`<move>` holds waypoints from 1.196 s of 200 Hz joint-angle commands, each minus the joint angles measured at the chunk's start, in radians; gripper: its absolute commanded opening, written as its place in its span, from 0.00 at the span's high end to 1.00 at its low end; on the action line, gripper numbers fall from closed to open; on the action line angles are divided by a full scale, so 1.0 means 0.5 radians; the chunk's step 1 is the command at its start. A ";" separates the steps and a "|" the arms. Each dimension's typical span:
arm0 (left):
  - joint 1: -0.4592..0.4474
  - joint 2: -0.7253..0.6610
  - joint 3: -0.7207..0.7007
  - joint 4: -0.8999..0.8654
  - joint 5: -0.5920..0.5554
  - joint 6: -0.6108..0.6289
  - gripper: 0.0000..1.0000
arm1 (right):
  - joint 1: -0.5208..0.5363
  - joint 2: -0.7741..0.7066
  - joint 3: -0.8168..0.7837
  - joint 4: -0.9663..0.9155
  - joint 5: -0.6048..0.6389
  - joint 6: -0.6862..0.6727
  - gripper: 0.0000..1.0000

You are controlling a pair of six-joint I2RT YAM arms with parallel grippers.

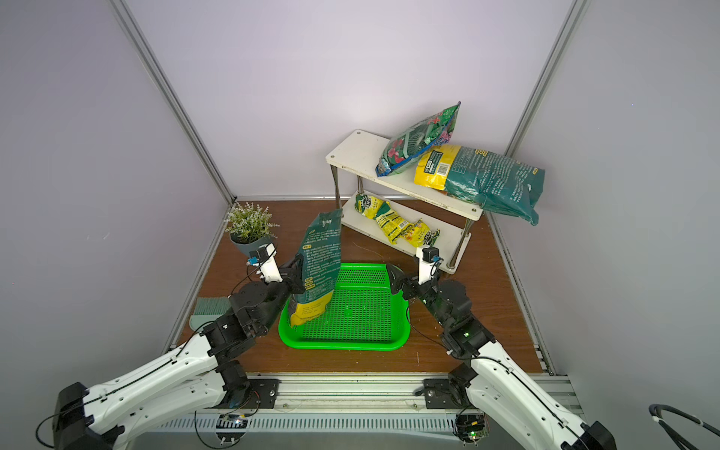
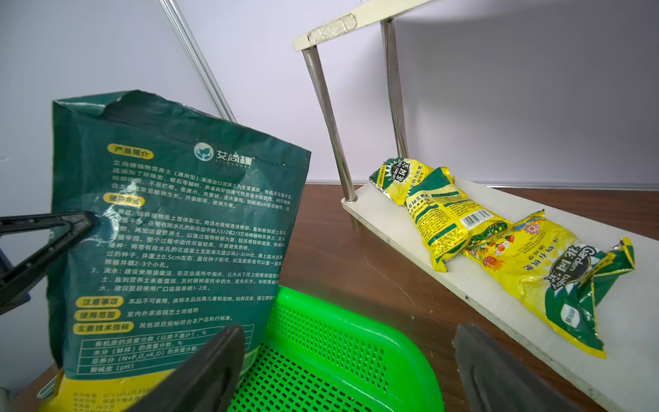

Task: Take down the fertilizer bag from the shelf
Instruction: Place the fertilizer bag in the storage box.

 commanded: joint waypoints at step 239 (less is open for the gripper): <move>-0.238 -1.496 -1.206 0.212 -0.100 -0.376 0.99 | 0.007 0.223 0.011 0.221 -0.003 0.087 0.02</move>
